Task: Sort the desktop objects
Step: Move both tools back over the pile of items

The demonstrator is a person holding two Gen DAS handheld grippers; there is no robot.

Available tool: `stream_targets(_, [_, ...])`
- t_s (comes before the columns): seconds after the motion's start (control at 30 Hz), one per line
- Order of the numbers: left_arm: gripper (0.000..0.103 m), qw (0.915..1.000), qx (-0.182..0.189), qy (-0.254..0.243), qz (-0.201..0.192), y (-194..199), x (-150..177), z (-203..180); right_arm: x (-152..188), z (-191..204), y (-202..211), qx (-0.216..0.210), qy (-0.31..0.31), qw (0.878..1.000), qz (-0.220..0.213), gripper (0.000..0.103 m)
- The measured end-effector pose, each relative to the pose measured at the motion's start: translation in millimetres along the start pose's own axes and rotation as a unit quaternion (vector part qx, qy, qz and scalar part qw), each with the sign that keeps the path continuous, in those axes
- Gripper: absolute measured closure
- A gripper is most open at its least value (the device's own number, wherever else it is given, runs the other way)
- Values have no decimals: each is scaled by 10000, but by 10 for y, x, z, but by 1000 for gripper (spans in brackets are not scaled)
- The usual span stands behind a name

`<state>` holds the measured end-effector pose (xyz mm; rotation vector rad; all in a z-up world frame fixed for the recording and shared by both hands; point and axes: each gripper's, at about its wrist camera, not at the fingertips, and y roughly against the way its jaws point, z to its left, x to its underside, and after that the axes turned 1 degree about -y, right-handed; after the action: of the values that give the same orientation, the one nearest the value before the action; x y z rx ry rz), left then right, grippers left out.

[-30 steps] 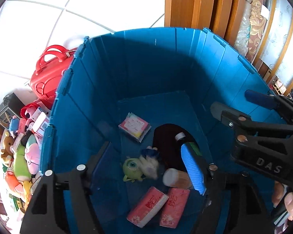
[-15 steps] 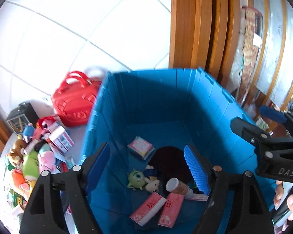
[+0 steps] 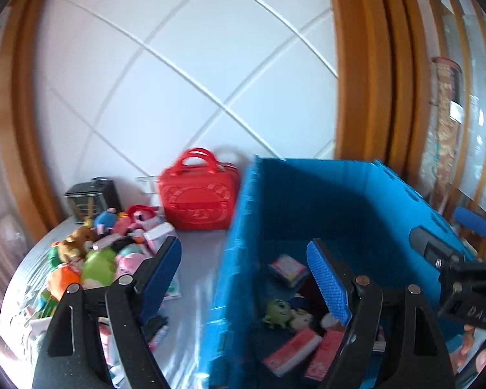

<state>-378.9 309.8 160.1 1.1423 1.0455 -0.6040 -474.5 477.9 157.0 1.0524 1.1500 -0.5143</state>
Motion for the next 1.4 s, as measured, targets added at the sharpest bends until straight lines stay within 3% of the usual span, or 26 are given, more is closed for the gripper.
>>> stream_targets(0.27, [23, 9959, -641, 552, -313, 326, 225, 783, 104, 683, -41, -727, 373, 9967, -13, 0])
stream_targets(0.63, [23, 9837, -1561, 894, -5, 560, 770, 2301, 187, 1859, -36, -1396, 594, 9884, 8, 0])
stream_targets(0.8, [23, 9796, -1758, 910, 351, 562, 1122, 3066, 372, 2588, -172, -1548, 714, 9848, 319, 0])
stream_targets(1.0, [23, 9746, -1688, 1097, 983, 366, 1667, 3752, 781, 3297, -488, -1542, 659, 9801, 1068, 0])
stream_targets(1.13, [23, 9669, -1568, 1256, 1573, 125, 2069, 3932, 1176, 3557, -746, -1413, 691, 9739, 1636, 0])
stream_targets(1.4, [23, 9486, -1392, 1565, 2371, -331, 2698, 3855, 1863, 3766, -1289, -1361, 1101, 9504, 2571, 0])
